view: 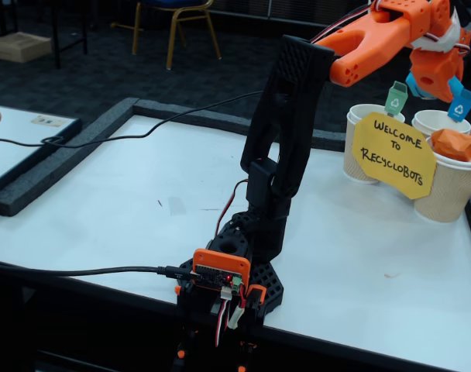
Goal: Sort rubbish by color.
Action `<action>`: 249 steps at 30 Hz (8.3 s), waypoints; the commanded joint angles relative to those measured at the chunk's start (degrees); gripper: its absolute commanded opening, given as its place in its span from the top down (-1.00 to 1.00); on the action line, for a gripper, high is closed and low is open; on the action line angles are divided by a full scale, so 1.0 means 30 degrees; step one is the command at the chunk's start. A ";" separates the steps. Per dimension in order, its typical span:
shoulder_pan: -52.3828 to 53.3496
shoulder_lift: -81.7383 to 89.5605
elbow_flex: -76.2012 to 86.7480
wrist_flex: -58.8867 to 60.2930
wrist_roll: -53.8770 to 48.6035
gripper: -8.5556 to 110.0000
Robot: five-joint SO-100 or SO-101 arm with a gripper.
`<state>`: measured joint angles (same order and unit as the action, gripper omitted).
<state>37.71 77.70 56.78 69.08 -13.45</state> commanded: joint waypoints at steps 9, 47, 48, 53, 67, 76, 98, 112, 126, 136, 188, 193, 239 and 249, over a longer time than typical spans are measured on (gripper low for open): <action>0.0645 0.0820 -0.2695 -0.0850 -0.1465 0.66; 0.0674 1.3447 0.5391 0.1582 -0.1201 0.85; 0.0674 1.4385 0.6270 0.1582 -0.1201 0.85; 0.0352 1.9248 1.1162 0.1377 -0.1377 0.85; -0.4189 2.9180 2.1152 0.1670 -0.1465 0.85; -0.6650 3.1377 2.4053 0.1758 -0.1465 0.85; -1.6084 3.6533 2.8682 0.1992 -0.1465 0.85; -2.4141 3.6504 2.8711 0.2373 -0.1494 0.85; -2.6367 3.6533 2.9766 0.1846 -0.1494 0.85; -2.6367 3.2695 2.7598 0.0498 -0.1494 0.85; -0.2695 3.5186 2.9590 -0.2432 -0.1436 0.85; -0.1377 3.6592 3.0469 -0.2373 -0.1465 0.85; -1.4063 3.6914 3.4922 0.0645 -0.0088 0.85; -1.4385 3.6943 3.6768 0.0645 0.0029 0.85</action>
<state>-4.31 187.29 168.05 71.81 -14.33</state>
